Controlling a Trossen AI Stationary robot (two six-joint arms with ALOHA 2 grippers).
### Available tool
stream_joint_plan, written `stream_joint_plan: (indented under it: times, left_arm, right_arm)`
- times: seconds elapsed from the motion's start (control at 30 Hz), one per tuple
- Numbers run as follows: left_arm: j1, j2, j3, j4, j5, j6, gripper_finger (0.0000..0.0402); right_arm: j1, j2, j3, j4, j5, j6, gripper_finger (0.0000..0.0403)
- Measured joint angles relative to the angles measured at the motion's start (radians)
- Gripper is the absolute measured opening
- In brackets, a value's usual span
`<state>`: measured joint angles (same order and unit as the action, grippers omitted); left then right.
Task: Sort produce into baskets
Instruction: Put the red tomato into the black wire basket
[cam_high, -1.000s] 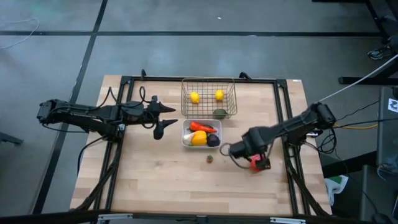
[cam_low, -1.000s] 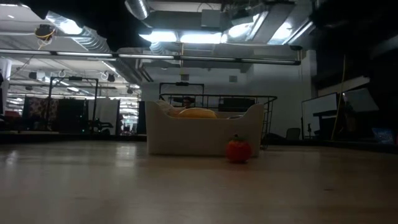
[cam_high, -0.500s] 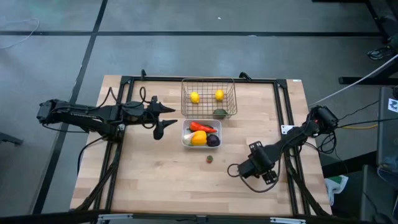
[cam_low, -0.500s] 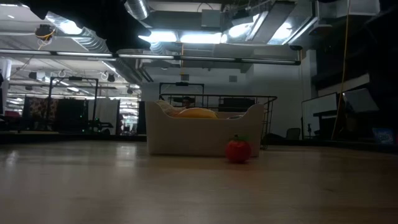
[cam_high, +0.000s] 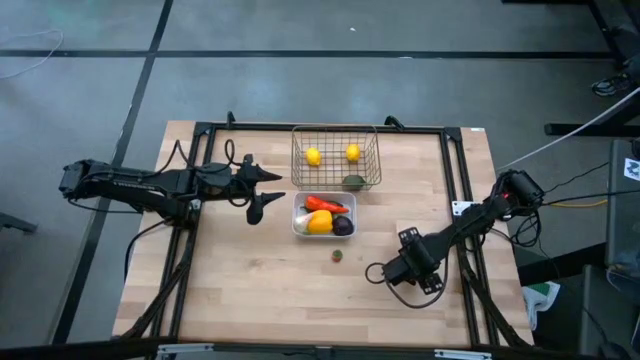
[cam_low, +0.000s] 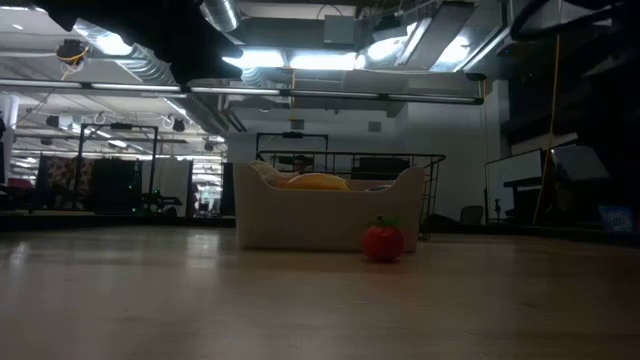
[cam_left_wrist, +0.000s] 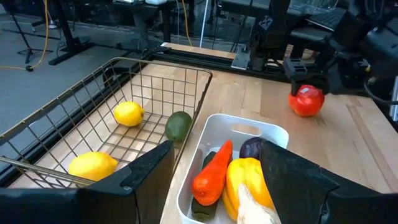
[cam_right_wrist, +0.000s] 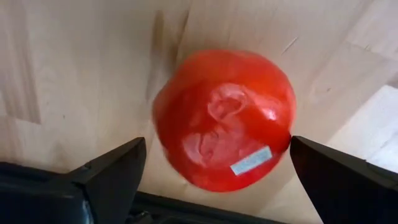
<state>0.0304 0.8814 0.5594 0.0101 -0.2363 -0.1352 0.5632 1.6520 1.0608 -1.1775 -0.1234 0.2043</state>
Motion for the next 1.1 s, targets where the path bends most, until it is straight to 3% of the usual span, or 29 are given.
stream_joint_plan:
  times: [0.87,1.1]
  left_arm:
    - [0.000,0.000,0.000,0.000,0.000,-0.016,0.0235]
    - [0.000,0.000,0.000,0.000,0.000,-0.015,0.0235]
  right_arm:
    - [-0.001,0.001,-0.031,0.128,-0.026,0.000,0.0393]
    - [-0.001,0.001,-0.031,0.128,-0.026,0.000,0.0339]
